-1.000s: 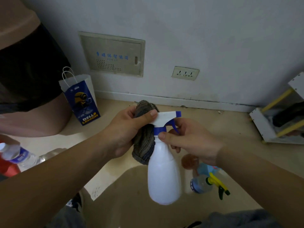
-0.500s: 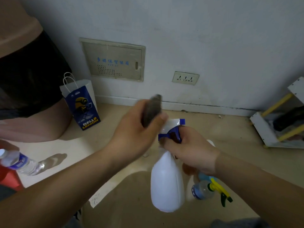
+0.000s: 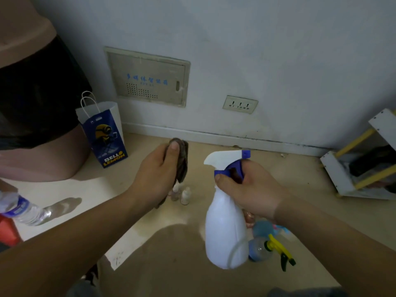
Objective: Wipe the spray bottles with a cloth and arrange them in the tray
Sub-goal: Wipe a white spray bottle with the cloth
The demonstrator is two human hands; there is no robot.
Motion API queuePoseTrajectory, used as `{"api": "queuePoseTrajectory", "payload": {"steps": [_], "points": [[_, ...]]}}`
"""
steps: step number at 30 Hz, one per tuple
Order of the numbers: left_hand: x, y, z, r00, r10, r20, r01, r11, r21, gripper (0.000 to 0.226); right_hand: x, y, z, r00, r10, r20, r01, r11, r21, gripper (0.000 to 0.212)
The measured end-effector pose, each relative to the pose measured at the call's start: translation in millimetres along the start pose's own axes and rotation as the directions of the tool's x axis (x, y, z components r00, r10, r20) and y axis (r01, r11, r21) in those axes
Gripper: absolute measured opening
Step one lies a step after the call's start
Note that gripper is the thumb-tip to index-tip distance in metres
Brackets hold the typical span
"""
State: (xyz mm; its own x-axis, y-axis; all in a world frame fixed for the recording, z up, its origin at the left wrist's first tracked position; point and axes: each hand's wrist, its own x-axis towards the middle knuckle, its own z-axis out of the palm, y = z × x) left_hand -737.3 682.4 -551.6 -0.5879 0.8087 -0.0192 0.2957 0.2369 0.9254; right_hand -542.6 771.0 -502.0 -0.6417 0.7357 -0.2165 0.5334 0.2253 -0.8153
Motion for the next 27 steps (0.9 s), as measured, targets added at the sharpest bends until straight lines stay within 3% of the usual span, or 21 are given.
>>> {"api": "queuePoseTrajectory", "payload": {"steps": [1,3,5,6,8,10,12,14,17,20,27], "points": [[-2.9,6.2,-0.5,0.989,0.147,-0.006,-0.147,0.989,0.017,0.038,-0.5,-0.4,0.5,0.999,-0.005,0.032,0.005,1.000,-0.003,0.010],[-13.8,17.4,4.7,0.885,0.452,0.110,-0.462,0.883,0.089,0.038,-0.2,0.2,3.3,0.995,-0.037,0.091,0.041,0.999,-0.037,0.012],[-23.6,14.5,16.6,0.769,0.581,0.266,-0.634,0.748,0.196,0.047,-0.1,0.0,6.8,0.991,-0.056,0.119,0.062,0.997,-0.045,0.011],[-24.0,10.0,21.8,0.757,0.585,0.291,-0.646,0.736,0.202,0.051,-0.3,-0.6,8.6,0.991,-0.061,0.120,0.067,0.997,-0.040,0.010],[-20.5,6.3,25.7,0.809,0.522,0.271,-0.557,0.828,0.068,0.046,0.5,-0.4,10.1,0.993,-0.081,0.090,0.084,0.996,-0.023,0.006],[-17.6,0.6,28.5,0.891,0.318,0.325,-0.319,0.946,-0.051,0.038,2.6,2.5,5.6,0.995,-0.089,-0.035,0.089,0.996,0.014,0.007],[-20.2,-11.4,35.4,0.889,0.096,0.447,-0.152,0.984,0.091,0.032,6.0,4.8,-6.2,0.977,-0.054,-0.204,0.067,0.996,0.059,0.011],[-24.2,-25.9,42.4,0.884,-0.007,0.467,-0.112,0.967,0.227,0.033,8.0,9.1,-18.9,0.949,-0.049,-0.312,0.070,0.996,0.056,0.019],[-11.5,-32.0,43.0,0.930,-0.077,0.359,-0.065,0.928,0.366,0.036,7.5,16.8,-32.6,0.906,-0.079,-0.416,0.103,0.994,0.037,0.010],[2.8,-30.3,43.3,0.952,-0.121,0.281,-0.006,0.910,0.414,0.039,6.2,25.4,-43.9,0.857,-0.011,-0.515,0.087,0.988,0.124,0.013],[-2.3,-30.9,70.4,0.899,-0.157,0.410,-0.023,0.915,0.402,0.037,25.7,65.1,-54.2,0.862,0.098,-0.497,0.001,0.981,0.196,0.016]]}}
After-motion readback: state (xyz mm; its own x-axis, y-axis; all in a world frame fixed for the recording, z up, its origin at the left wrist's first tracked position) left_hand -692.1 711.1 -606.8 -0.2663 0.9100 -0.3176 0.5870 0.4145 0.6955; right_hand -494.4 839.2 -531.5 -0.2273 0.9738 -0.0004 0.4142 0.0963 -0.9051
